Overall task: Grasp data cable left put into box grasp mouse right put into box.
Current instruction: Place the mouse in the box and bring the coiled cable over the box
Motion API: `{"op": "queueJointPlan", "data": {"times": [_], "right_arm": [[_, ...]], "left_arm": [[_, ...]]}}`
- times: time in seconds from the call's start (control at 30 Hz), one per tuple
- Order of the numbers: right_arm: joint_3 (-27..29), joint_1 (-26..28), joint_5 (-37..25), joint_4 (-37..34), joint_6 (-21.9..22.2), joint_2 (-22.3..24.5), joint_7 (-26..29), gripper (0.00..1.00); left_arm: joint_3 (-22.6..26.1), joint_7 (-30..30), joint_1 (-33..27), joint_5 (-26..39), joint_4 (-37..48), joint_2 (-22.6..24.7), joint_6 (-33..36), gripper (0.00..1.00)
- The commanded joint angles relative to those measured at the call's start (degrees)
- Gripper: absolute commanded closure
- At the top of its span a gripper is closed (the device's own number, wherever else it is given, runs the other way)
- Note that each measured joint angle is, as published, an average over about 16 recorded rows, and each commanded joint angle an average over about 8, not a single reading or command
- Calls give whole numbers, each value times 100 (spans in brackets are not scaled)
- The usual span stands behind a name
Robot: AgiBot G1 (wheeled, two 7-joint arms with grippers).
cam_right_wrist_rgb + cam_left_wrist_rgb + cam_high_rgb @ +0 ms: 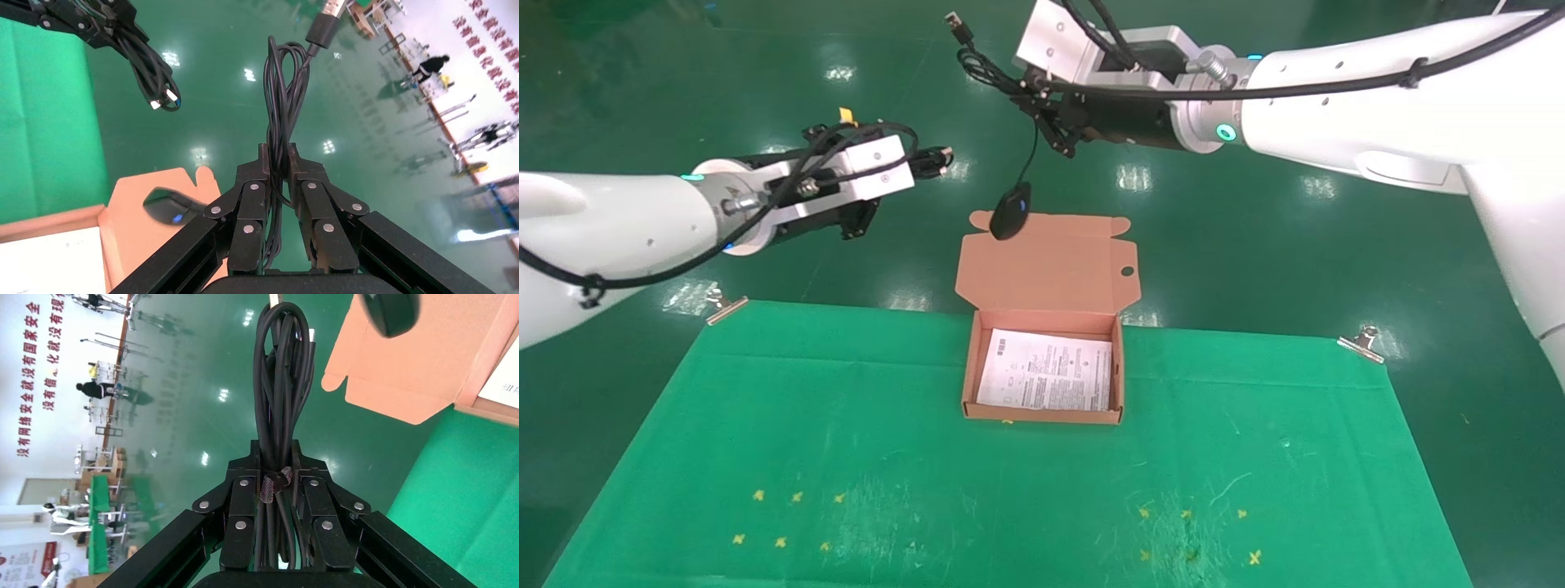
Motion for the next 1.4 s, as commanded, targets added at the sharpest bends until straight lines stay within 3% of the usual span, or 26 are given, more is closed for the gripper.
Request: {"op": "queueJointPlan", "data": {"times": [0.03,0.67,0.97,1.4], "right_arm": [[8,20,52,-64,1,-57,-75,100],[-272,-651,147,-314,-113,-229,-162,100],[-454,-1070,657,-408,275,-323,58,100],[-930,-1308,962,-1366,689,-326,34,100]], "left_arm": [[1,-51,10,86,-11,25,3,100],[71,-331,535,730,-107,-498,491,100],[71,-404,581,819,-213,-562,607,100],[75,-410,580,823,-215,-561,608,100]]}}
